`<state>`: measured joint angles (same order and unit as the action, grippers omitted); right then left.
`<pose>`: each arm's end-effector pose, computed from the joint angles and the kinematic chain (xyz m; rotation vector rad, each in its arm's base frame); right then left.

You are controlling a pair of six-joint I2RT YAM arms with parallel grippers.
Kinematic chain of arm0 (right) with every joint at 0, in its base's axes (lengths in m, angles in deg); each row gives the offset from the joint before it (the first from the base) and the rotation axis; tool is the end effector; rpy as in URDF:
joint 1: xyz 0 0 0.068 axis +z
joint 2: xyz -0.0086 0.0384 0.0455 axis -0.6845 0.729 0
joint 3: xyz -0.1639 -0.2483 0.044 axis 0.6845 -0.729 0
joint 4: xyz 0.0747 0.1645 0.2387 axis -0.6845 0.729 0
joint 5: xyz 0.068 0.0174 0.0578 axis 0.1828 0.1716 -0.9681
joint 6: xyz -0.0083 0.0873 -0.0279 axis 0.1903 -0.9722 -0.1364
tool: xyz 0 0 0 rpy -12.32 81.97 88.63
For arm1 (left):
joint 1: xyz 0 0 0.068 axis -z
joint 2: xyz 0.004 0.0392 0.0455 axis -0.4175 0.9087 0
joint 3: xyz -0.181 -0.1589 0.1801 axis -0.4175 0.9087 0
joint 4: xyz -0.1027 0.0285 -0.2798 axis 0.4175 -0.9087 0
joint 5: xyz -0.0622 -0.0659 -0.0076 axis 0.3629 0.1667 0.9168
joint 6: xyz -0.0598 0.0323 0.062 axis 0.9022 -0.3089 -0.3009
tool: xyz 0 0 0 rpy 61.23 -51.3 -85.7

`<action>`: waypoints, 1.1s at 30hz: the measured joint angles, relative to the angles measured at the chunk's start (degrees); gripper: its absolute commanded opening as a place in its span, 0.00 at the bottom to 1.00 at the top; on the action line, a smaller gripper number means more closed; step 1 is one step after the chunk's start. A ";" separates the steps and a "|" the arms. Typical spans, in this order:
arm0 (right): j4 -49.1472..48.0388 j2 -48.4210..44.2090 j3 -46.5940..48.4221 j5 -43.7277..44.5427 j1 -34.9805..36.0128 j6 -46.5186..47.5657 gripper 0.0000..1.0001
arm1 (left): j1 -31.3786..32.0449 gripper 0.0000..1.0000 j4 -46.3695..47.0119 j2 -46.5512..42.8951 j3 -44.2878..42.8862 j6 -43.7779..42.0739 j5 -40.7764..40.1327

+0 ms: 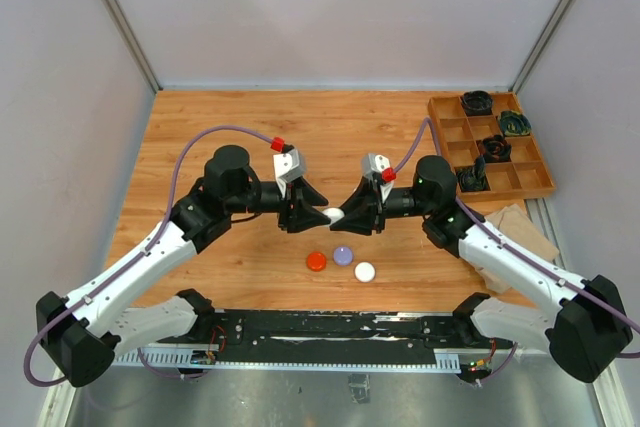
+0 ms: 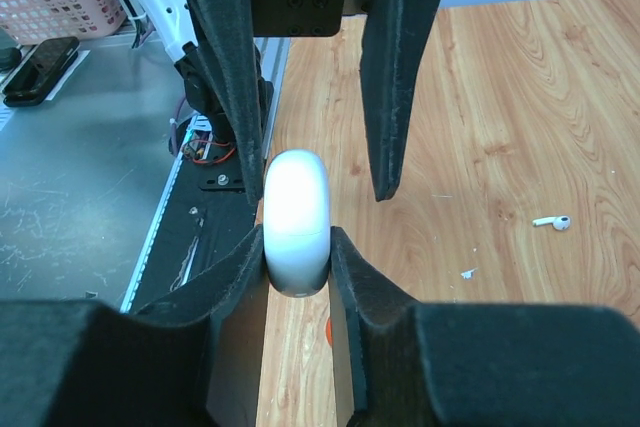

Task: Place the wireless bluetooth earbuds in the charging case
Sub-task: Open the charging case.

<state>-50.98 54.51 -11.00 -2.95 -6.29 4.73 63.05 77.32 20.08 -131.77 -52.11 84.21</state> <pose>0.1887 0.2311 0.3217 -1.2525 1.2293 1.3705 0.1885 -0.2213 0.3560 1.1387 1.5270 -1.1329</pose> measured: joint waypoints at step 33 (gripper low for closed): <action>-0.07 -1.22 -2.05 2.25 -1.05 0.35 0.13 | -1.99 0.66 2.05 -1.97 2.12 8.24 -15.45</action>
<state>-51.04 53.28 -13.05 -0.70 -7.34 5.08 61.06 79.37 18.11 -129.65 -43.87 68.76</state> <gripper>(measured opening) 0.271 0.604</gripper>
